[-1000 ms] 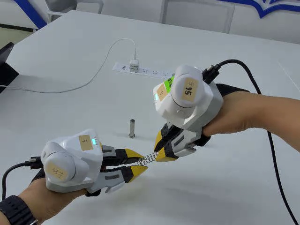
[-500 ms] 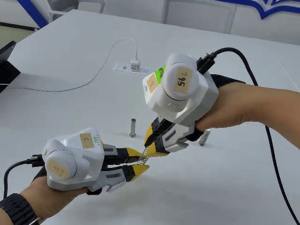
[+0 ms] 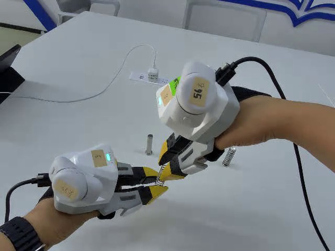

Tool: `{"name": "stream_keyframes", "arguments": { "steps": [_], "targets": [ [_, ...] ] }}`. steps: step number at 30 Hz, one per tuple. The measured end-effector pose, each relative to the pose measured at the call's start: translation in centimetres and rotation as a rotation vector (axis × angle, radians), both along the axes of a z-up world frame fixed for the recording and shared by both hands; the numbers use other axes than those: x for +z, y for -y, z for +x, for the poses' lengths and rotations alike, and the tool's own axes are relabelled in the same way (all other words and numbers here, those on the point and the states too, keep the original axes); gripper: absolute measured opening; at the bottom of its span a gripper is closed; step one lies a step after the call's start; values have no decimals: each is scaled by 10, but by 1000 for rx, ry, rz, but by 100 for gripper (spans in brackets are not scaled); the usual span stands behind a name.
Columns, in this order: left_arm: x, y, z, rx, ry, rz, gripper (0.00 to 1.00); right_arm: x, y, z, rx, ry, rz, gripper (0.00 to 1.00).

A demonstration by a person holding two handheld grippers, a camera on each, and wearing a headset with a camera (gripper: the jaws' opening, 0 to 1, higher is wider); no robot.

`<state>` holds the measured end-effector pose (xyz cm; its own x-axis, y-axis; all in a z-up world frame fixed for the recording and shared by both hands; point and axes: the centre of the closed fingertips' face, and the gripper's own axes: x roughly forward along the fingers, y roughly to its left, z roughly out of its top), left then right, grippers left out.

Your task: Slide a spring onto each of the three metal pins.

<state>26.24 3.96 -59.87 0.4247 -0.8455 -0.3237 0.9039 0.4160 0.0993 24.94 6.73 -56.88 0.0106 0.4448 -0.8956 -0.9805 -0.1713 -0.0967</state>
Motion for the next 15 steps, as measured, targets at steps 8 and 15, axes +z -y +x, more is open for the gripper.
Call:
{"name": "stream_keyframes", "arguments": {
  "steps": [8,15],
  "targets": [
    [5,1,2,2,2,-12,11,-9,0,-1,2,-15,-15,16],
    [10,3,3,4,7,-26,11,-11,2,1,-3,-18,-23,14]
  ]
}}
